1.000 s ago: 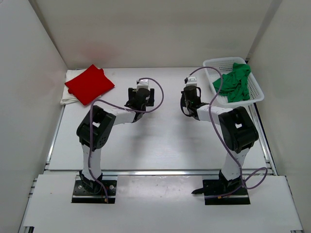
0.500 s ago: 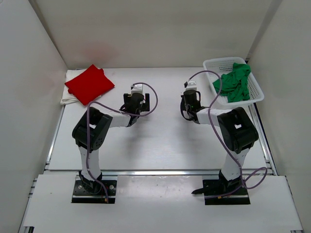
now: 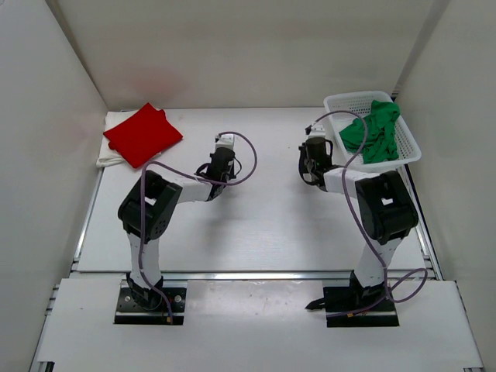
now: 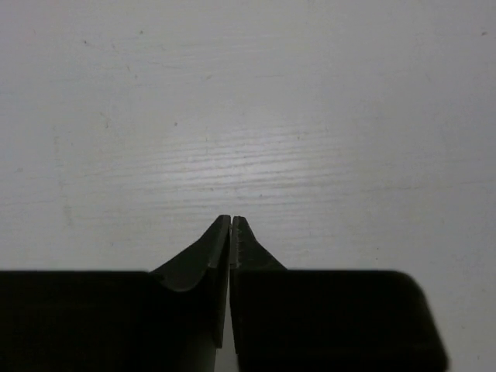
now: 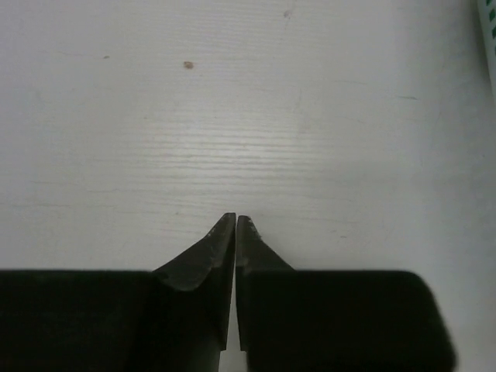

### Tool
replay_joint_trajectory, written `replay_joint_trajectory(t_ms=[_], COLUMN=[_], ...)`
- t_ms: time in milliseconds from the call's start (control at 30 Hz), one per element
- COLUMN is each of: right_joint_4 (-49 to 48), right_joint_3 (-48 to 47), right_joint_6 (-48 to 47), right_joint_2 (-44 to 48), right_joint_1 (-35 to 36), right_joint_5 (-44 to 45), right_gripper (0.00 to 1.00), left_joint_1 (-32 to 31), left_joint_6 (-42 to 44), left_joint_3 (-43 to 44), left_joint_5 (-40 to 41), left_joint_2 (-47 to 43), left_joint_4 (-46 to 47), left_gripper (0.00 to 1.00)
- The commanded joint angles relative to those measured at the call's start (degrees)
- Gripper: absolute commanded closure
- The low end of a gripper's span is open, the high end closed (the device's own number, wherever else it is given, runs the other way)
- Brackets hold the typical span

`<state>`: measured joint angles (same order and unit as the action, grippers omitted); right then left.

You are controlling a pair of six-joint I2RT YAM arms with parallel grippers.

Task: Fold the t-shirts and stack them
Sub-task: Grab crumpled tshirt from bin with the right arm

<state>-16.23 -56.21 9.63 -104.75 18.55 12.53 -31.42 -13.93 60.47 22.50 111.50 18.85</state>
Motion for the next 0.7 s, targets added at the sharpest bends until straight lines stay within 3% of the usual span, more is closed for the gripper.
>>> replay_joint_trajectory(t_ms=[0,67,133,267,367,533,667], right_joint_4=[4.0,8.4,6.5,15.6,22.7,30.4,33.0], right_joint_3=[-7.7,-10.3,-9.5,-18.0,-22.1,-26.6,-32.2], right_joint_6=[3.2,4.4,1.3,0.5,1.8,8.6,7.4], right_joint_2=[-0.6,1.5,4.6,8.1,8.6,4.4,-2.3], right_joint_1=[-0.3,1.1,3.1,1.6,-5.4,-24.7,-31.0], right_joint_5=[-6.0,-3.9,-3.0,2.4,5.5,-0.8,-5.8], right_gripper=[1.00,1.00,0.99,1.00,1.00,0.99,0.67], left_joint_1=[-2.1,-6.3,-9.7,-11.0,-9.2,-8.2,-10.1], left_joint_6=[-2.3,-3.7,-6.4,-13.9,-18.2,-20.2,-19.8], left_joint_3=[3.0,5.7,6.2,0.4,-4.1,-10.4,-15.6], left_joint_5=[1.9,2.5,0.5,-13.9,-20.7,-22.3,-24.5], left_joint_2=[-4.0,-5.3,-7.6,-14.1,-18.0,-24.4,-27.6], left_joint_4=[-6.8,-10.4,-13.0,-9.7,-7.4,-8.3,-8.0], left_gripper=[0.86,0.95,0.94,0.95,0.96,0.87,0.69])
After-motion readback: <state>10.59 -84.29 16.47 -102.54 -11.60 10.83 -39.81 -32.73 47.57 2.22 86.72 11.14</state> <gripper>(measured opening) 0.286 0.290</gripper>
